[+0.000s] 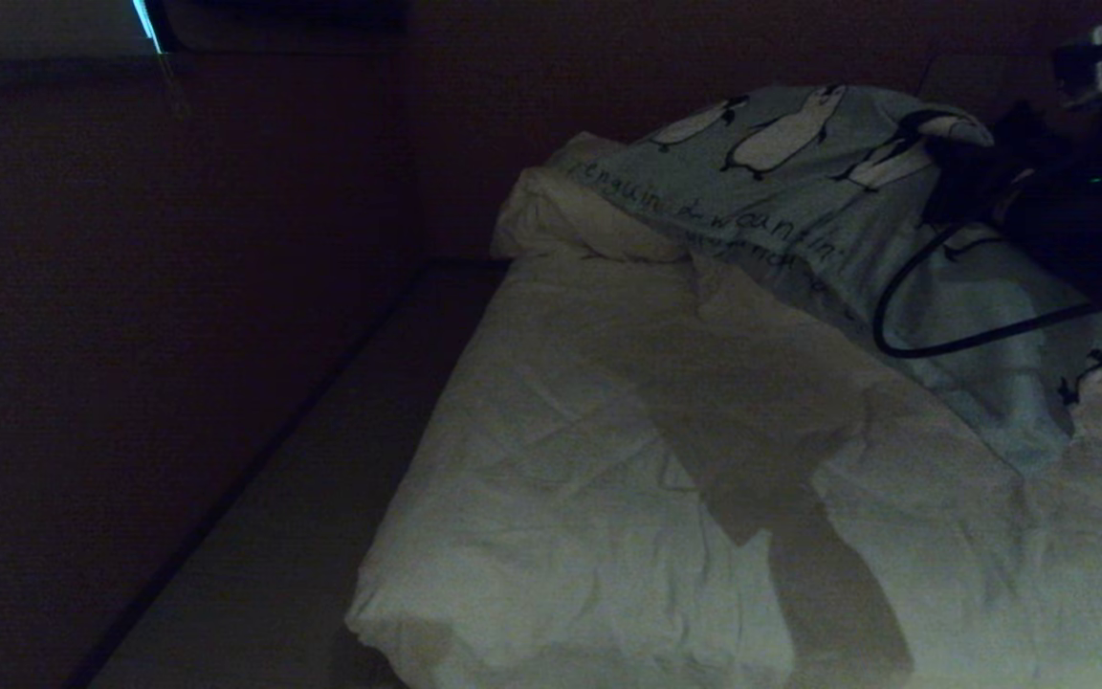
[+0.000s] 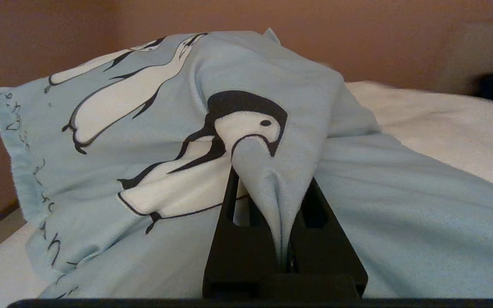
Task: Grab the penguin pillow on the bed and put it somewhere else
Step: Move to the head of the bed
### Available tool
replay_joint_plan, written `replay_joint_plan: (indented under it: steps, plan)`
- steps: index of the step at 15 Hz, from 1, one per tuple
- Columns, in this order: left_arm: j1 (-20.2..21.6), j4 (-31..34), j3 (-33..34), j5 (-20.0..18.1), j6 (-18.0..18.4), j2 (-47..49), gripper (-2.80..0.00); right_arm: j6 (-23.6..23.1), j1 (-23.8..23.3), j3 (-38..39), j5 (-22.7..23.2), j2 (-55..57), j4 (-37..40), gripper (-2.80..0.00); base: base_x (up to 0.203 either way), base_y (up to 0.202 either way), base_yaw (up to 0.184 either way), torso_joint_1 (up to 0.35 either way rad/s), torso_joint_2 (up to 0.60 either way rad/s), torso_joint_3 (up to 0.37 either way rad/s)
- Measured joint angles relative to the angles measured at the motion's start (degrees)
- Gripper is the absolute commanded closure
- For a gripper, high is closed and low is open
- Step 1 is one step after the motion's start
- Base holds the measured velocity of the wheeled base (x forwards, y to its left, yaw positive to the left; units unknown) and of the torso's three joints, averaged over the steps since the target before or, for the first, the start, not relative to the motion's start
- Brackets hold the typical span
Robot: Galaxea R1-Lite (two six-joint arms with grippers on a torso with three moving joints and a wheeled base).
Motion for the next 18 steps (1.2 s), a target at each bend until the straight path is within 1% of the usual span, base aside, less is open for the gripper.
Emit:
replay_joint_plan:
  steps: [4, 8, 12, 15, 18]
  plan:
    - [0.00, -0.01, 0.00, -0.01, 0.02, 0.00, 0.00, -0.68, -2.34, -1.55, -8.11, 0.13, 0.24, 0.00, 0.000, 0.000, 0.000, 0.000, 0.00, 0.000]
    - [-0.02, -0.01, 0.00, 0.01, 0.00, 0.00, 0.00, -0.70, -5.21, -5.75, -15.02, 1.32, 0.95, 0.00, 0.000, 0.000, 0.000, 0.000, 0.00, 0.000]
    - [0.00, 0.01, 0.00, -0.01, 0.02, 0.00, 0.00, -0.46, -5.65, -8.86, -21.69, 2.36, 3.74, 0.00, 0.000, 0.000, 0.000, 0.000, 0.00, 0.000]
    - [0.00, 0.01, 0.00, -0.01, 0.00, 0.00, 0.00, -0.27, -5.70, -9.37, -24.73, 2.77, 6.27, 0.00, 0.000, 0.000, 0.000, 0.000, 0.00, 0.000]
    - [0.00, 0.01, 0.00, -0.01, 0.04, 0.00, 0.00, -0.22, -5.74, -9.42, -25.17, 3.06, 6.67, 0.00, 0.000, 0.000, 0.000, 0.000, 0.00, 0.000]
